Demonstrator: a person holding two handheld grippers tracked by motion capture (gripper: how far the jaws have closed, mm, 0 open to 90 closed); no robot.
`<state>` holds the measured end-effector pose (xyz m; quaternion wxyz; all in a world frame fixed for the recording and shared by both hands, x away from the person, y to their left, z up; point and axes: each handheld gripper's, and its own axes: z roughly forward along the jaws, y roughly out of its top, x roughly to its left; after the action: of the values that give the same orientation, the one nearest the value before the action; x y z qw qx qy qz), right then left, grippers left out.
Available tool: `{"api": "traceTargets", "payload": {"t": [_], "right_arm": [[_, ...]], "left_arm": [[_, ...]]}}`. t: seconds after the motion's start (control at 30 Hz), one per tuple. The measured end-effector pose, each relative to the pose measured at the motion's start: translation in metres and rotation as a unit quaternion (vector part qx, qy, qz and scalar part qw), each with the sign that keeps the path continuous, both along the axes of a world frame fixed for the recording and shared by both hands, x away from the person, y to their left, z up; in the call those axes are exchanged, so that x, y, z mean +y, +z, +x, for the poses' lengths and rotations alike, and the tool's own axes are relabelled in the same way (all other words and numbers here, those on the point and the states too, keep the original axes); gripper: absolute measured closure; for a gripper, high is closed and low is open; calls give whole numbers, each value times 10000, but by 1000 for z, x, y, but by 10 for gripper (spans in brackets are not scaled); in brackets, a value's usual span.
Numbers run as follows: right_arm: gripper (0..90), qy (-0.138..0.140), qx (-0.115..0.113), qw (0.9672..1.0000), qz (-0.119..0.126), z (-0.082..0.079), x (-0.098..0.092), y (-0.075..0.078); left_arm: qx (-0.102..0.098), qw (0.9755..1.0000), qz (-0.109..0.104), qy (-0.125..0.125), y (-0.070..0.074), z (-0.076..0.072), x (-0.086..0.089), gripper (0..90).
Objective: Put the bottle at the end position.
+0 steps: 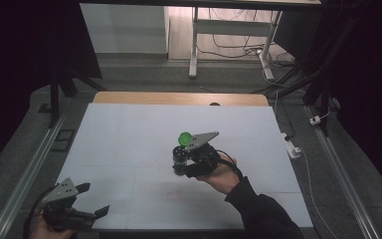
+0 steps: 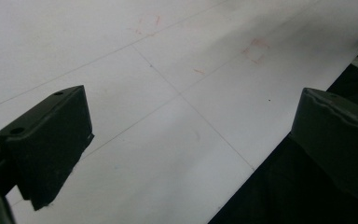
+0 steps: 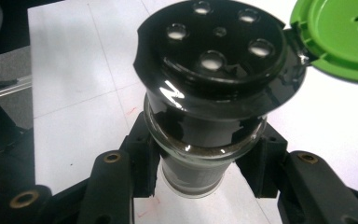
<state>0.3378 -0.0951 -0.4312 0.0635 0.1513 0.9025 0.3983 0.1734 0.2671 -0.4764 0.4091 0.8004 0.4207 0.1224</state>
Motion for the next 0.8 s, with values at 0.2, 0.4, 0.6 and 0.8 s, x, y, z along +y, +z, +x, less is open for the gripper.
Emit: {"api": "traceTargets", "payload": {"t": [0.2, 0.4, 0.6, 0.8], "right_arm": [[527, -51, -7, 10000, 29, 9, 0, 0], [527, -189, -29, 9998, 46, 20, 1, -2], [527, -351, -55, 9994, 36, 33, -1, -7], [526, -402, -99, 9991, 1, 47, 2, -10]], "left_arm": [[5, 10000, 51, 25, 0, 0, -1, 0], [20, 10000, 43, 26, 0, 0, 0, 0], [36, 10000, 30, 4, 0, 0, 0, 0], [52, 10000, 18, 3, 0, 1, 0, 0]]}}
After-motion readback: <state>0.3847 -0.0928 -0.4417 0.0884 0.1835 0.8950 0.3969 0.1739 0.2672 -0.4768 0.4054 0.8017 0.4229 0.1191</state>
